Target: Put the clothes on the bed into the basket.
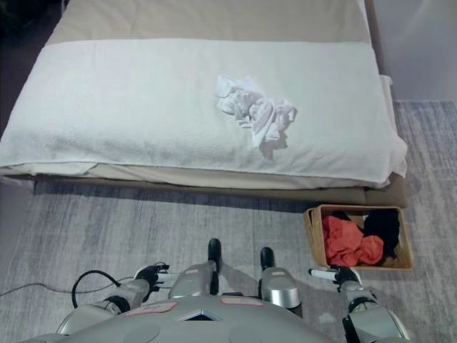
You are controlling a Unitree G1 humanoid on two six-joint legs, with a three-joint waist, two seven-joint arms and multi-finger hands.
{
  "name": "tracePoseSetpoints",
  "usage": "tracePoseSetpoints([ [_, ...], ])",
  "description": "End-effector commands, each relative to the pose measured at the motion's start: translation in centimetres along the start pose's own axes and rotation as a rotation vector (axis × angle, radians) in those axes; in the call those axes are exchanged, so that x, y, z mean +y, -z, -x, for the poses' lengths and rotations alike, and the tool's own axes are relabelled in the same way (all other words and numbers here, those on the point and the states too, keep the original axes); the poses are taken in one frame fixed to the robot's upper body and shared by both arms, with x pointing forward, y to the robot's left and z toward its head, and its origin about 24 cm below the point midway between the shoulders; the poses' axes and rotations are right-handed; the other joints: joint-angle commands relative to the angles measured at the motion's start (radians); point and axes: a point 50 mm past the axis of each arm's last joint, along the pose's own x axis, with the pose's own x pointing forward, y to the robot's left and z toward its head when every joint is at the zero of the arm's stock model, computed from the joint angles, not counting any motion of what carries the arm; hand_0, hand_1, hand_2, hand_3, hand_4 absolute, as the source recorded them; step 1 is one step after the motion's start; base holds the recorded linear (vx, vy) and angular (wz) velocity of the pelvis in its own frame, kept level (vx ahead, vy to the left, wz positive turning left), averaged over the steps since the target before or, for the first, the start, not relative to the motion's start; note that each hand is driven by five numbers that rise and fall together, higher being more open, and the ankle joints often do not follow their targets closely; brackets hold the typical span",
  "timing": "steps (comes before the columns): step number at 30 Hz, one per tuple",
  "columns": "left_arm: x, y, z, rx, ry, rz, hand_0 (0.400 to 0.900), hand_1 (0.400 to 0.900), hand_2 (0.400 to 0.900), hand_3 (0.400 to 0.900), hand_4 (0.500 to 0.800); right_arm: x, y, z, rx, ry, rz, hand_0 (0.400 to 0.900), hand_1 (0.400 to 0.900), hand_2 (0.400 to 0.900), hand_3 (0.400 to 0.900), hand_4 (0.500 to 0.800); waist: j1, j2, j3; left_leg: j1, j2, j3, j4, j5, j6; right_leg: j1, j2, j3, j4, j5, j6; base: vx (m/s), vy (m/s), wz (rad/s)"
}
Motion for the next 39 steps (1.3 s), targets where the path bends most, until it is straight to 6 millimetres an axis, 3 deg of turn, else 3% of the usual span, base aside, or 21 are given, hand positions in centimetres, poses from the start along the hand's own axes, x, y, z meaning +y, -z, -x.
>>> tracePoseSetpoints([
  [1,3.4,0.3,0.1,0.006,-0.098,0.006,0.9,0.9,0.9,0.9,0.8,-0.4,-0.4,0.0,-0.02,0.012,0.029,0.9,0.9,0.9,0.9,0.8,0.012,-0.051,-0.038,-0.144,0.002,-0.046,-0.008,0.043,0.022,0.089,0.016,0.069,0.055,-0.152,0.022,0.15,0.168,-0.25],
  [6,4.3,-0.8,0.2,-0.022,-0.12,-0.008,0.9,0.9,0.9,0.9,0.8,0.1,-0.7,0.0,-0.024,-0.008,0.02,0.9,0.9,0.9,0.9,0.8,0.017,-0.084,-0.055,-0.19,-0.049,-0.014,0.107,-0.016,0.057,0.071,-0.048,0.103,0.09,-0.147,0.066,0.2,0.289,-0.27],
  [9,5.3,-1.7,0.3,-0.049,-0.145,-0.012,0.9,0.9,0.9,0.9,0.8,0.9,-1.5,0.0,-0.039,-0.034,0.015,0.9,0.9,0.9,0.9,0.8,0.02,-0.113,-0.077,-0.181,-0.078,0.016,0.129,-0.069,0.09,0.02,-0.08,0.122,0.176,-0.088,0.103,0.19,0.257,-0.22],
  [17,6.8,-1.8,0.5,-0.05,-0.184,-0.002,0.9,0.9,0.9,0.9,0.8,1.3,-2.6,0.0,-0.07,-0.049,-0.002,0.9,0.9,0.9,0.9,0.8,0.024,-0.143,-0.071,-0.098,-0.143,-0.011,0.096,-0.119,0.146,-0.045,-0.104,0.1,0.379,0.091,0.108,0.17,0.24,0.01],
  [19,7.1,-1.6,0.5,-0.043,-0.189,0.008,0.9,0.9,0.9,0.9,0.8,1.2,-2.9,0.0,-0.078,-0.042,-0.002,0.9,0.9,0.9,0.9,0.8,0.032,-0.144,-0.069,-0.074,-0.153,-0.022,0.094,-0.132,0.149,-0.053,-0.104,0.077,0.385,0.081,0.105,0.14,0.146,0.14],
  [23,7.2,-1.9,0.5,-0.049,-0.19,0.007,0.9,0.9,0.9,0.9,0.8,0.5,-3.4,0.0,-0.092,-0.024,-0.006,0.9,0.9,0.9,0.9,0.8,0.031,-0.128,-0.057,-0.036,-0.149,-0.039,0.067,-0.134,0.141,-0.11,-0.048,0.087,0.272,-0.022,0.087,0.13,0.071,0.28],
  [27,7.0,-2.8,0.5,-0.073,-0.19,0.006,0.9,0.9,0.9,0.9,0.8,0.1,-4.9,0.1,-0.139,-0.006,-0.011,0.9,0.9,0.9,0.9,0.8,0.009,-0.124,-0.006,0.008,-0.157,-0.068,0.065,-0.141,0.131,-0.209,-0.042,0.123,0.16,0.038,0.101,0.08,-0.008,0.43],
  [32,6.9,-2.6,0.5,-0.066,-0.186,0.008,0.9,0.9,0.9,0.9,0.8,-0.1,-5.4,0.2,-0.159,0.001,-0.01,0.9,0.9,0.9,0.9,0.8,0.001,-0.127,0.013,0.055,-0.167,-0.096,0.067,-0.165,0.119,-0.225,-0.06,0.116,0.11,0.097,0.125,0.1,-0.085,0.32],
  [35,6.9,-2.0,0.5,-0.047,-0.187,0.002,0.9,0.9,0.9,0.9,0.8,-0.2,-6.0,0.3,-0.19,0.003,0.004,0.9,0.9,0.9,0.9,0.8,0.002,-0.133,-0.002,0.068,-0.169,-0.105,0.063,-0.177,0.108,-0.195,-0.068,0.109,0.084,0.101,0.124,0.11,-0.161,0.23],
  [39,6.4,-1.3,0.4,-0.028,-0.173,0.014,0.9,0.9,0.9,0.9,0.8,-2.1,-8.4,0.8,-0.285,0.048,0.024,0.9,0.9,0.9,0.9,0.8,0.009,-0.113,-0.037,0.092,-0.13,-0.104,0.03,-0.169,0.082,-0.162,-0.066,0.089,0.076,0.077,0.113,0.13,-0.204,0.05],
])
